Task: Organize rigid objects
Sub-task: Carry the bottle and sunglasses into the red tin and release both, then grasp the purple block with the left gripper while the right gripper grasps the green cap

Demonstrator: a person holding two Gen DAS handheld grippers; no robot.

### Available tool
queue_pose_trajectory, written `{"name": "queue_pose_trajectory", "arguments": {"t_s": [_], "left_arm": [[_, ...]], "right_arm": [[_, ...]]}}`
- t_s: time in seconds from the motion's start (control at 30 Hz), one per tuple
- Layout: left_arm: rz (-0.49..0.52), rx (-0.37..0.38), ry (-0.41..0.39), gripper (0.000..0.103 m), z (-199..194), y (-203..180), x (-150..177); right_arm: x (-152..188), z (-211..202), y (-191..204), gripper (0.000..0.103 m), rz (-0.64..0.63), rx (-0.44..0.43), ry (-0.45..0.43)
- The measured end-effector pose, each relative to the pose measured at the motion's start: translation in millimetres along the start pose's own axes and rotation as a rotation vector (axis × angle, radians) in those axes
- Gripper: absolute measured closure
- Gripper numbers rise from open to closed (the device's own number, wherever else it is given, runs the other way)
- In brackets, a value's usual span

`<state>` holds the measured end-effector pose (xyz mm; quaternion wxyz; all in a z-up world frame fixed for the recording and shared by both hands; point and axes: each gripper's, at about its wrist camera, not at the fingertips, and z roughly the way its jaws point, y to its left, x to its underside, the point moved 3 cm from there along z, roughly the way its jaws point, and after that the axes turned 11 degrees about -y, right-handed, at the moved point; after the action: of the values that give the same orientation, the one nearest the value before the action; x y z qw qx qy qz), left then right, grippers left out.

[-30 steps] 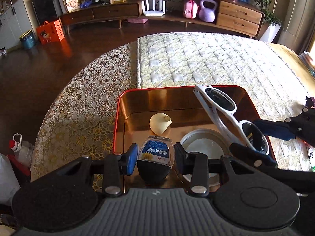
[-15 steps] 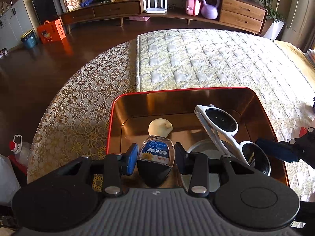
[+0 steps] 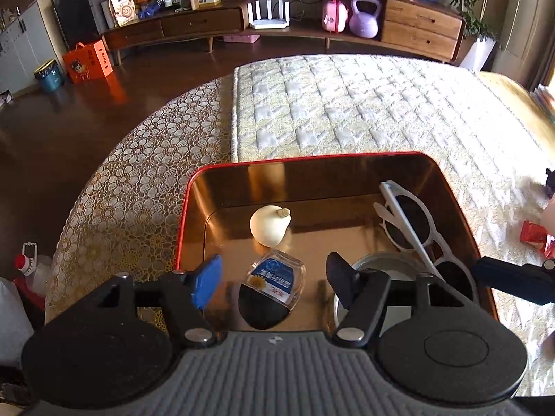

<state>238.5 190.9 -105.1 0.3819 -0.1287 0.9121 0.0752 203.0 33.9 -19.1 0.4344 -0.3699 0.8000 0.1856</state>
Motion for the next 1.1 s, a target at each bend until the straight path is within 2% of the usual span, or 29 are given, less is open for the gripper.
{"name": "queue_pose_trajectory", "arguments": {"t_s": [0.17,0.57,0.77,0.83,1.1], "left_arm": [[-0.007,-0.001,-0.014,0.037,-12.9,1.5,-0.4],[0.025,0.030,-0.101,0.037,-62.9,-0.8,3.4],[0.004,0.073,-0.138,0.035,-89.7,-5.1,6.8],[-0.001,0.093,-0.153,0.027,-97.6,-9.3,9.0],[0.013,0.168,-0.171,0.026,-121.6,-37.8,20.1]], "right_arm": [[-3.3,-11.7,-5.9,0.051,0.043,0.000,-0.020],[-3.0,-60.2,-17.0,0.039,0.133,0.000,-0.086],[3.6,-90.2,-26.1,0.028,0.172,0.032,-0.112],[6.9,-101.9,-31.3,0.024,0.193,0.045,-0.130],[28.4,-146.8,-58.8,0.005,0.271,0.105,-0.193]]}}
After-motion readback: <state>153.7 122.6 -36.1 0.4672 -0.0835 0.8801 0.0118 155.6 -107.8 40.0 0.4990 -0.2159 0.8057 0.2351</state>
